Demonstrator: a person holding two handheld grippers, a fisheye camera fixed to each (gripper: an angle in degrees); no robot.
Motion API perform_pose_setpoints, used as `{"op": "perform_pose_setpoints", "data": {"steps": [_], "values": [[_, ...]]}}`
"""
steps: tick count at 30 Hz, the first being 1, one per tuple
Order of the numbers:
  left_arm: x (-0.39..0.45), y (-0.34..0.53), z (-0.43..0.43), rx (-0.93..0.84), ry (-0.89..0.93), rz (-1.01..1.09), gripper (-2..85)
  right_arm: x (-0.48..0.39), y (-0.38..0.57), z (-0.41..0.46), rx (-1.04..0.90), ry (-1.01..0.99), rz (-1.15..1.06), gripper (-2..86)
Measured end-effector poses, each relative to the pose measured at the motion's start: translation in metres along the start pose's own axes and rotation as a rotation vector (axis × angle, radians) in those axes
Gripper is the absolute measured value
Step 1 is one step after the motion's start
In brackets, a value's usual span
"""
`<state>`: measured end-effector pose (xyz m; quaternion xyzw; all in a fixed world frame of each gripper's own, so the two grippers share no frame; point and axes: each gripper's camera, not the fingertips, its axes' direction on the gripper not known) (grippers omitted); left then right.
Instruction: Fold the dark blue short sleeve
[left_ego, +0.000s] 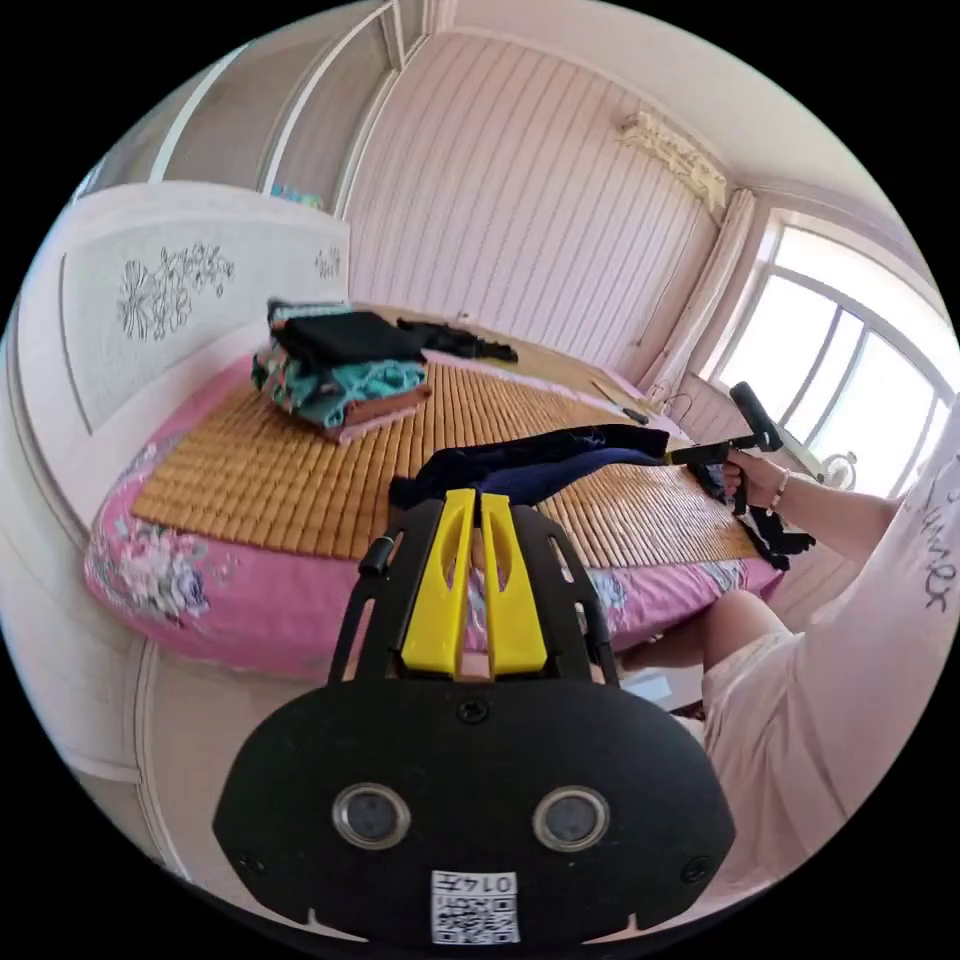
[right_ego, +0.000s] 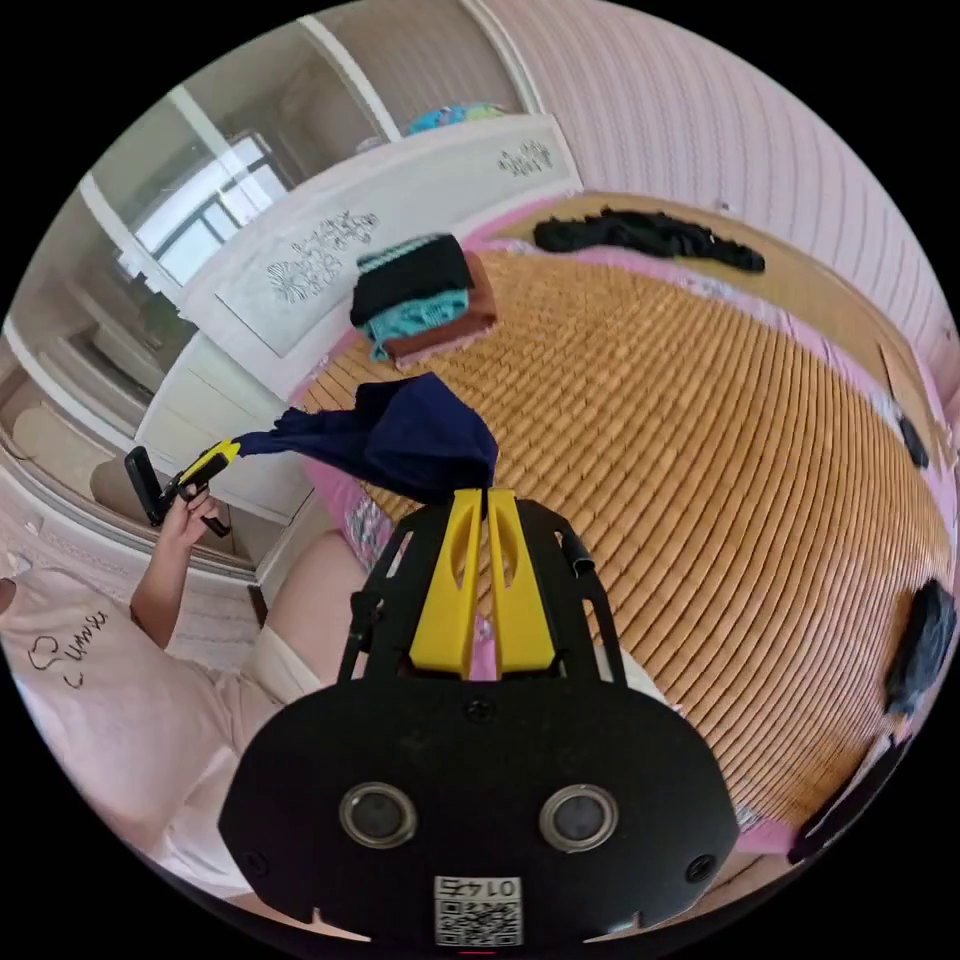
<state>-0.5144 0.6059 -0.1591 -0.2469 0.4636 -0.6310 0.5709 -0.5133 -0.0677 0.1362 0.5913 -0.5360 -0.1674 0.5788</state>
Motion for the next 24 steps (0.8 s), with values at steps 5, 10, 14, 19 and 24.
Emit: {"op": "perform_pose_setpoints", "data": {"steps": [5,10,14,19,24], "values": [[0.046,0.095,0.039,-0.375,-0.031,-0.042,-1.0,0.039,0.125,0.073,-0.296,-0.058,0.268,0.9],[0.059,0.099,0.047,-0.446,-0.067,-0.046,-1.0,0.041,0.14,0.068,-0.344,0.033,0.249,3.4],[0.047,0.09,0.041,-0.41,-0.043,-0.167,-1.0,0.045,0.129,0.042,-0.32,0.117,0.18,10.0],[0.046,0.082,0.048,-0.439,-0.041,-0.215,-0.8,0.061,0.113,0.021,-0.222,0.152,0.197,13.3],[0.054,0.076,0.054,-0.485,-0.069,-0.226,-0.1,0.09,0.103,0.032,-0.327,0.084,0.28,6.8]]}}
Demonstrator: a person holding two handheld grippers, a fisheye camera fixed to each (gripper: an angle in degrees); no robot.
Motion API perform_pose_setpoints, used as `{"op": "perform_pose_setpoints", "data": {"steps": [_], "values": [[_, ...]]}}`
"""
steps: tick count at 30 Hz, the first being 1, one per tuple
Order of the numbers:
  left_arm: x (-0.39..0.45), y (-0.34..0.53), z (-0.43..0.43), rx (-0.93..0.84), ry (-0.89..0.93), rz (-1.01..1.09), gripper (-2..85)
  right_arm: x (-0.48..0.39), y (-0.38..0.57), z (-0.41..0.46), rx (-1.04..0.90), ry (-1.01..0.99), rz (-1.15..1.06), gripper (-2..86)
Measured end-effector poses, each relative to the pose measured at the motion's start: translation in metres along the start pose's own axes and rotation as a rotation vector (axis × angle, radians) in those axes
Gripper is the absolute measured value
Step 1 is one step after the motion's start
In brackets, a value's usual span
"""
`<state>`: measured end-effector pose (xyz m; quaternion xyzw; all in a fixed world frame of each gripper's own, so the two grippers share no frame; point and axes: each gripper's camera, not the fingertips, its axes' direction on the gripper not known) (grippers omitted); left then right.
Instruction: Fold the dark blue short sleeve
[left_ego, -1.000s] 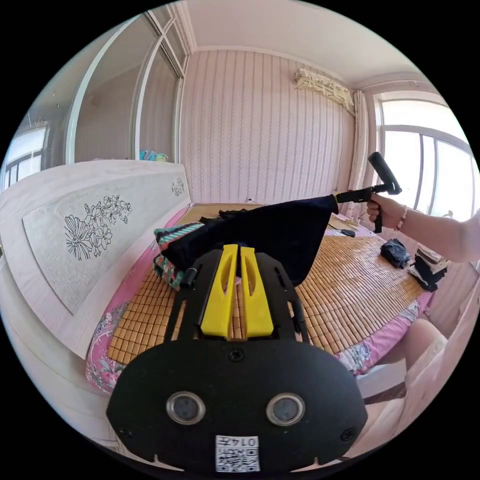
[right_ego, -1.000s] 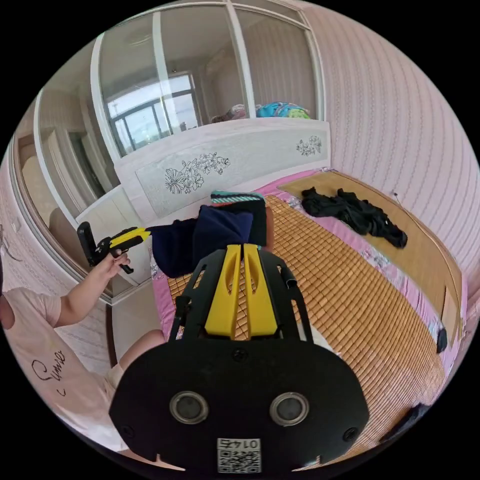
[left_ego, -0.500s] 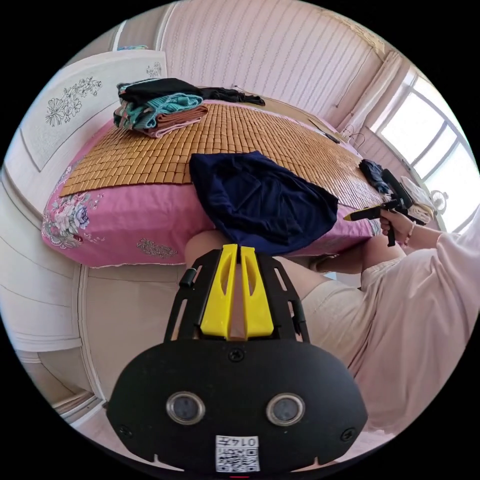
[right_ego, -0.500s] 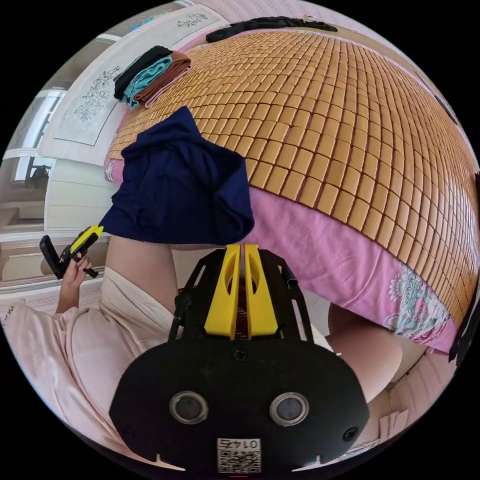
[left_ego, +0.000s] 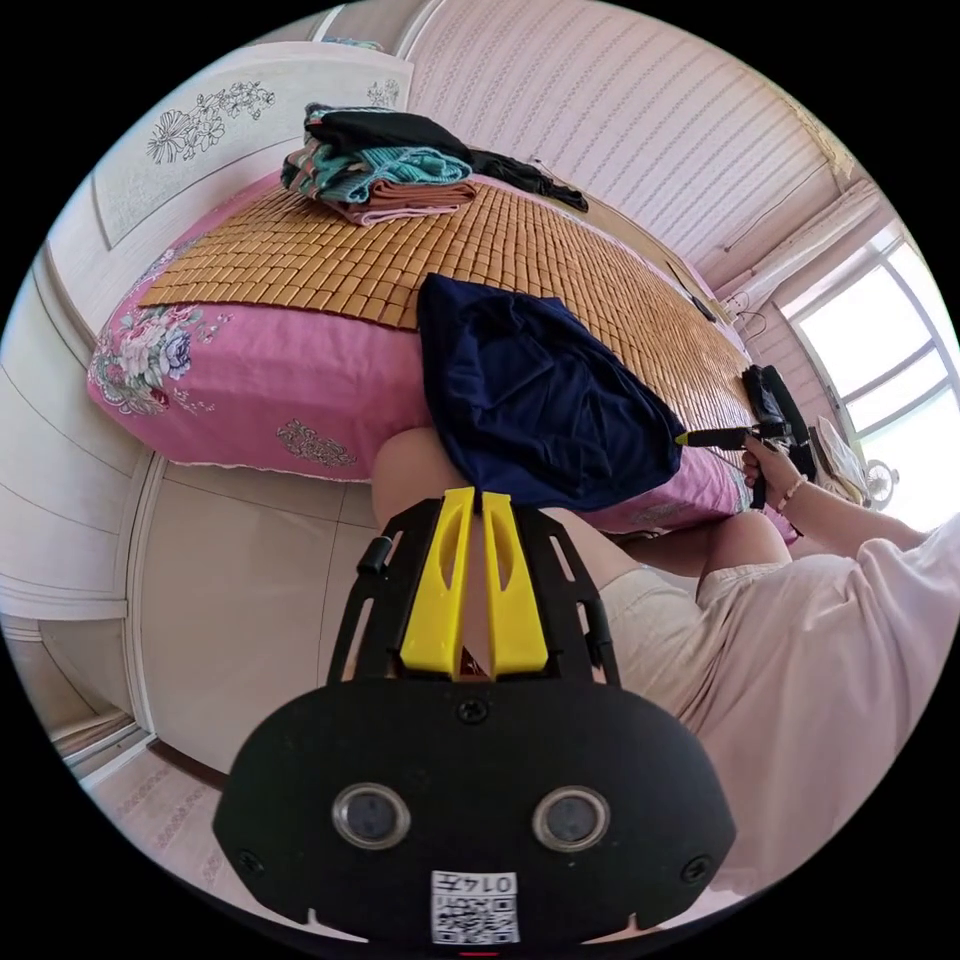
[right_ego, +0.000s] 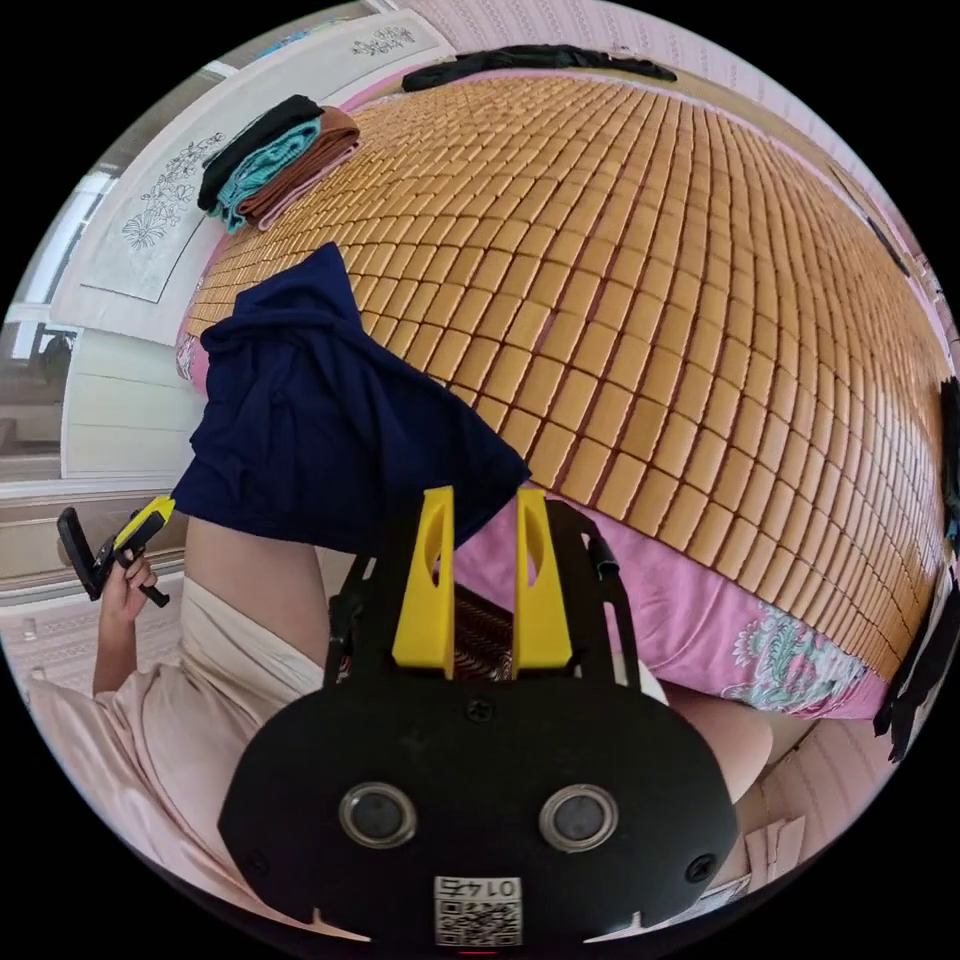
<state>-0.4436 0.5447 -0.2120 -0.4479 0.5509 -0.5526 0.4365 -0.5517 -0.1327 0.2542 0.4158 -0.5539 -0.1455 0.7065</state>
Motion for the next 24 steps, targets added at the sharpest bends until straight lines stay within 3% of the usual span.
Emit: {"op": "perform_pose_setpoints", "data": {"steps": [2,12,17,19,24], "values": [[-0.001,-0.002,-0.004,-0.02,-0.005,-0.04,1.8,0.012,0.001,-0.008,-0.021,-0.001,0.057,2.6],[0.013,-0.023,-0.024,0.007,0.034,-0.124,11.7,0.041,0.047,-0.047,-0.043,-0.11,0.036,0.7],[0.036,-0.034,0.003,-0.163,0.038,-0.12,6.1,0.052,0.085,-0.078,0.017,-0.154,0.06,0.5],[0.046,-0.031,-0.005,-0.133,0.037,-0.075,0.7,0.057,0.101,-0.094,0.062,-0.22,0.062,0.5],[0.068,-0.029,-0.044,-0.038,0.063,-0.037,-0.8,0.074,0.159,-0.15,0.218,-0.426,0.051,0.3]]}}
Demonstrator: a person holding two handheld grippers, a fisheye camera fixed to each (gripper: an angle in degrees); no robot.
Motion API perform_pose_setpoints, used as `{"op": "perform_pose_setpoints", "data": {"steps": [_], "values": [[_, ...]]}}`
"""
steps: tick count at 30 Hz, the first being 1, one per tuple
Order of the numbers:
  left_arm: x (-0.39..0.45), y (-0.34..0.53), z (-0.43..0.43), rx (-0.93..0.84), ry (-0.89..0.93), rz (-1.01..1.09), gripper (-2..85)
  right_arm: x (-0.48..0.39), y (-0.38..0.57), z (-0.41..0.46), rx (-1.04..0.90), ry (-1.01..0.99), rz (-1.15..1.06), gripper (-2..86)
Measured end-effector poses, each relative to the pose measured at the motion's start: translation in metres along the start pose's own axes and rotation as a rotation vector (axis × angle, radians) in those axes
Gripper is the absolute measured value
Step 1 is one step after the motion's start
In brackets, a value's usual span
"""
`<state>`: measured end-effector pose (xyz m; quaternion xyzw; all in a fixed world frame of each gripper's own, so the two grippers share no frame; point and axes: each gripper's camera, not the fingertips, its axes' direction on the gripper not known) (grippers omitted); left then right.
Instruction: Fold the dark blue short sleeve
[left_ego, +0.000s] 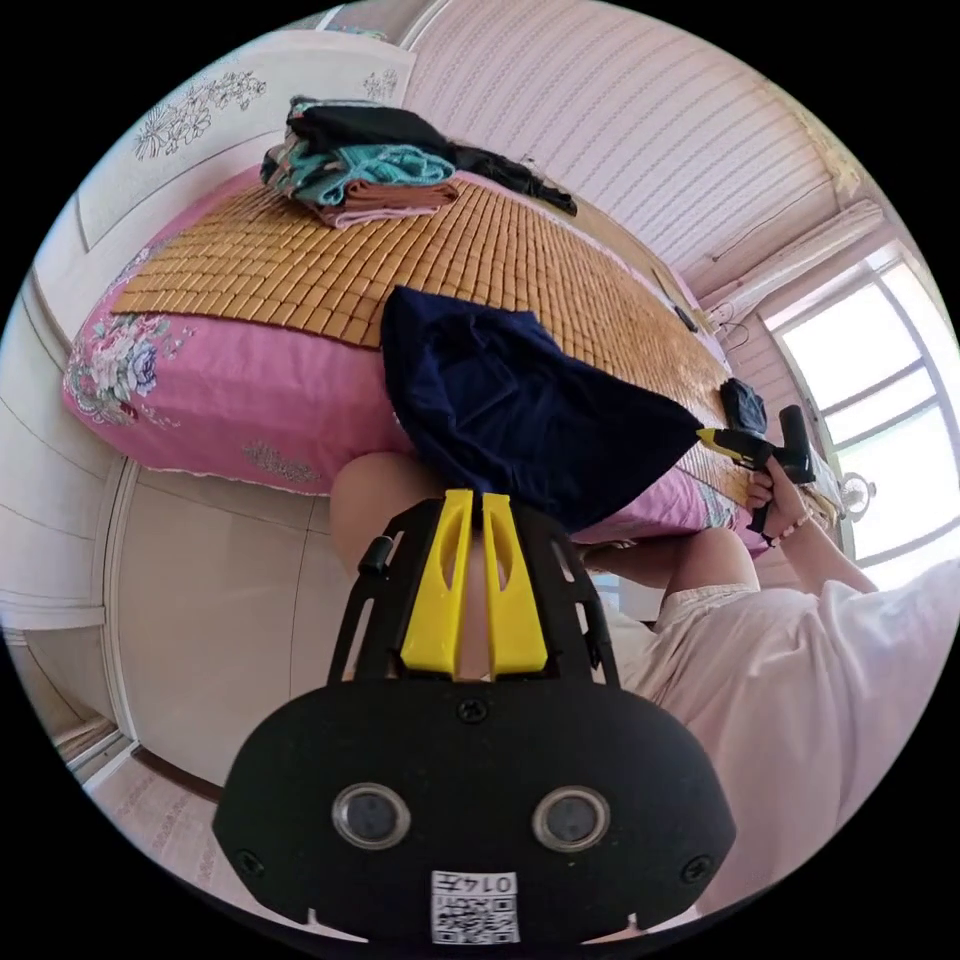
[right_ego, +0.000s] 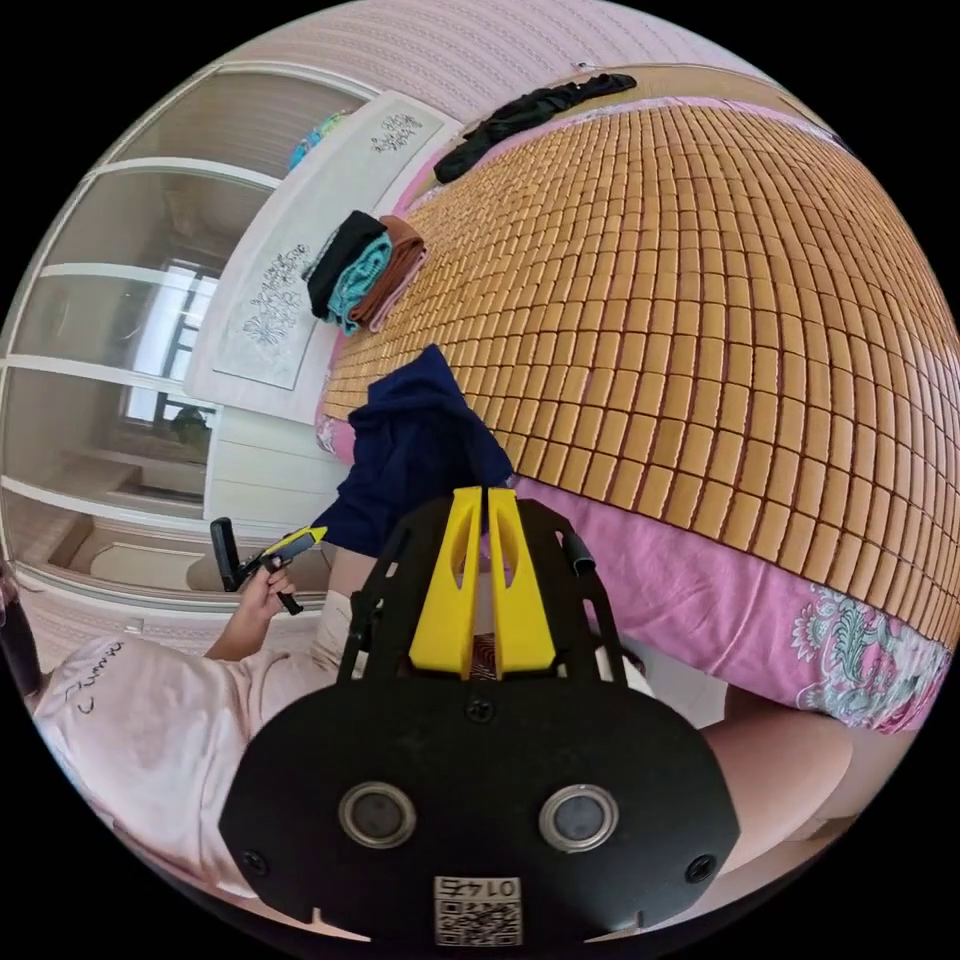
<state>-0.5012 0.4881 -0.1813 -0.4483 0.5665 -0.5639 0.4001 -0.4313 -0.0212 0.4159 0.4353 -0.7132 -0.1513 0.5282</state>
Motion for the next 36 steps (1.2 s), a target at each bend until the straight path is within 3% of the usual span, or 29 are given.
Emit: {"op": "perform_pose_setpoints", "data": {"steps": [6,11,16,23,29,36], "values": [[0.056,-0.006,-0.106,0.235,0.079,0.157,-1.0,-0.015,0.073,-0.108,0.229,-0.223,0.02,0.2],[0.113,-0.007,-0.188,0.468,0.119,0.3,-0.9,-0.054,0.144,-0.214,0.457,-0.325,-0.109,0.1],[0.18,-0.002,-0.228,0.597,0.058,0.452,-1.0,-0.077,0.212,-0.298,0.634,-0.332,-0.189,0.1],[0.25,0.014,-0.292,0.662,0.249,0.565,-1.0,-0.109,0.326,-0.392,0.838,-0.278,-0.28,0.2],[0.3,0.053,-0.345,0.789,0.284,0.616,-1.0,-0.146,0.411,-0.451,0.944,-0.304,-0.414,0.1],[0.366,0.118,-0.432,1.023,0.183,0.769,-1.0,-0.216,0.486,-0.526,1.008,-0.291,-0.652,-0.1]]}}
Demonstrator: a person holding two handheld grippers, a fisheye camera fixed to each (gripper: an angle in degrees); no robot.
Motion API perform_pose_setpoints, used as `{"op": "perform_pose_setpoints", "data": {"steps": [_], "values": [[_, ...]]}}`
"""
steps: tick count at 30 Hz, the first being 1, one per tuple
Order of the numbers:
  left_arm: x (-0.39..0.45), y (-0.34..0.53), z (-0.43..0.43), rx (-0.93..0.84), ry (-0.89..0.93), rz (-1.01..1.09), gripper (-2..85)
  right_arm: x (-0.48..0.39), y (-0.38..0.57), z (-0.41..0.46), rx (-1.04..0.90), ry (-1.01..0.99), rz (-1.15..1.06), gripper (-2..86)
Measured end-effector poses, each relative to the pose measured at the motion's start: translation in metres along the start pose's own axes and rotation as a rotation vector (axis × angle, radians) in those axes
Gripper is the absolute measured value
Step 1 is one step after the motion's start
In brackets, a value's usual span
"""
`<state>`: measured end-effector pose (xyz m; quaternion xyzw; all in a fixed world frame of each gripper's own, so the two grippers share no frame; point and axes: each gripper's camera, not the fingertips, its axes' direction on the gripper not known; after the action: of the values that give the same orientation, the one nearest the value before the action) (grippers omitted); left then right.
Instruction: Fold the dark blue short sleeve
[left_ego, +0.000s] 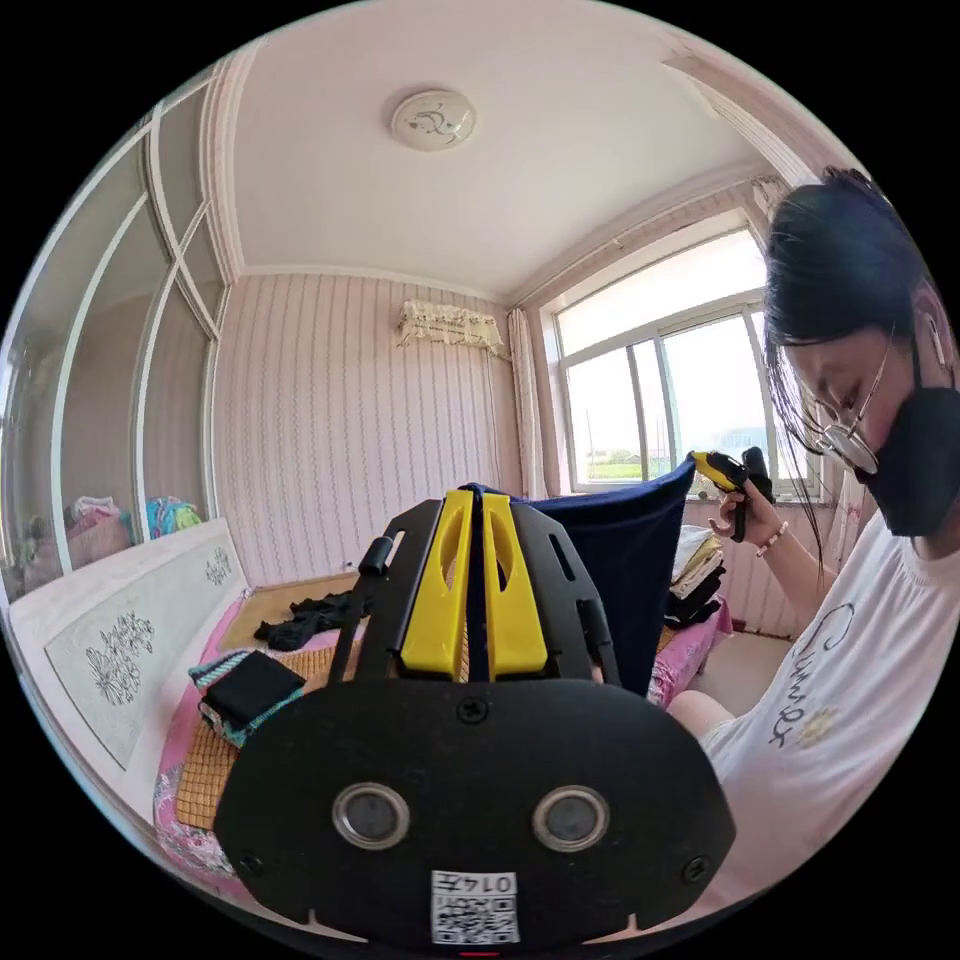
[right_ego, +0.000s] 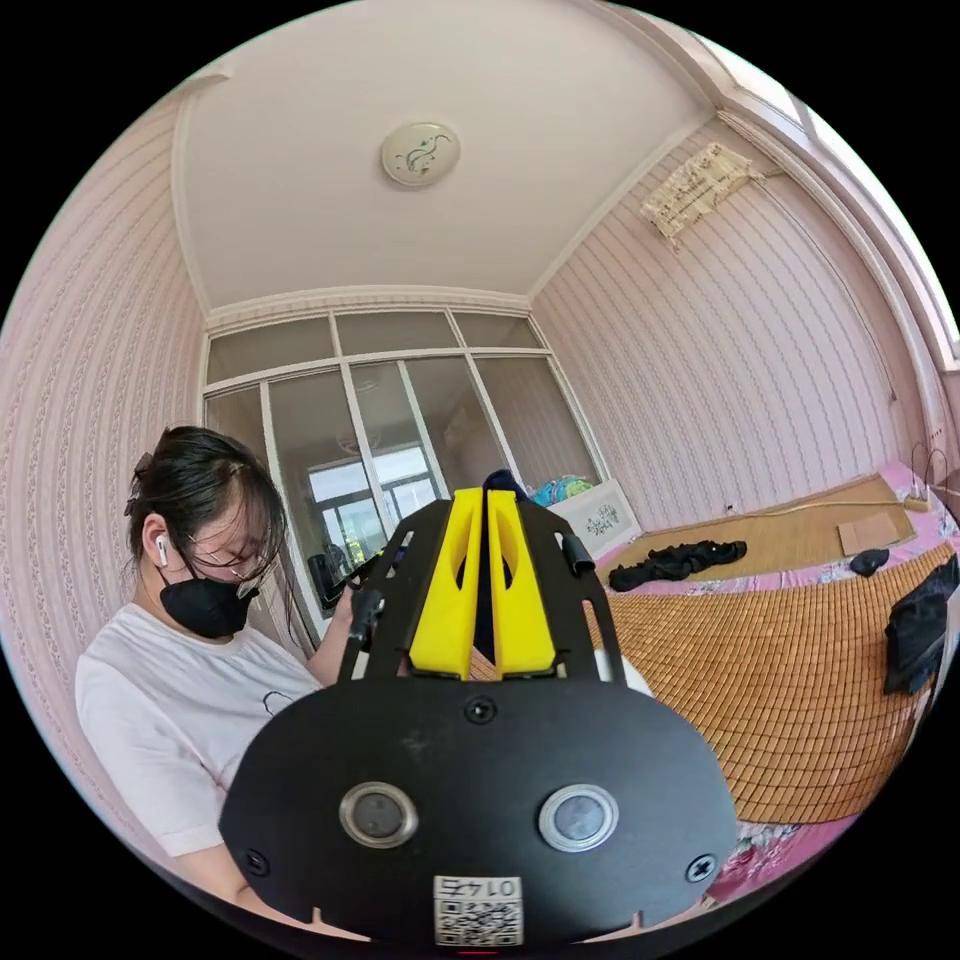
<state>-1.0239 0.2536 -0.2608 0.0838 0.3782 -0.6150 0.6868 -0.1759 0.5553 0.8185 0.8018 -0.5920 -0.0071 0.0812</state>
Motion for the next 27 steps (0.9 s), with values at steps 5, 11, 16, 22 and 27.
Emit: {"op": "perform_pose_setpoints", "data": {"steps": [5,11,16,22,27], "values": [[0.049,-0.048,-0.031,0.085,-0.103,0.149,-1.0,-0.074,-0.049,-0.026,-0.003,-0.027,-0.18,-0.5],[0.071,-0.078,-0.035,0.042,-0.141,0.205,-0.8,-0.109,-0.085,-0.036,-0.043,0.01,-0.248,-0.8],[0.061,-0.076,0.012,-0.047,-0.147,0.185,-0.7,-0.075,-0.095,-0.016,-0.131,0.054,-0.188,-0.8],[-0.004,-0.033,0.167,-0.27,-0.065,-0.011,-0.6,0.065,-0.081,0.044,-0.276,0.155,0.087,-0.8],[-0.059,-0.023,0.305,-0.324,-0.138,-0.151,-0.6,0.18,-0.114,0.099,-0.342,0.261,0.226,-0.9]]}}
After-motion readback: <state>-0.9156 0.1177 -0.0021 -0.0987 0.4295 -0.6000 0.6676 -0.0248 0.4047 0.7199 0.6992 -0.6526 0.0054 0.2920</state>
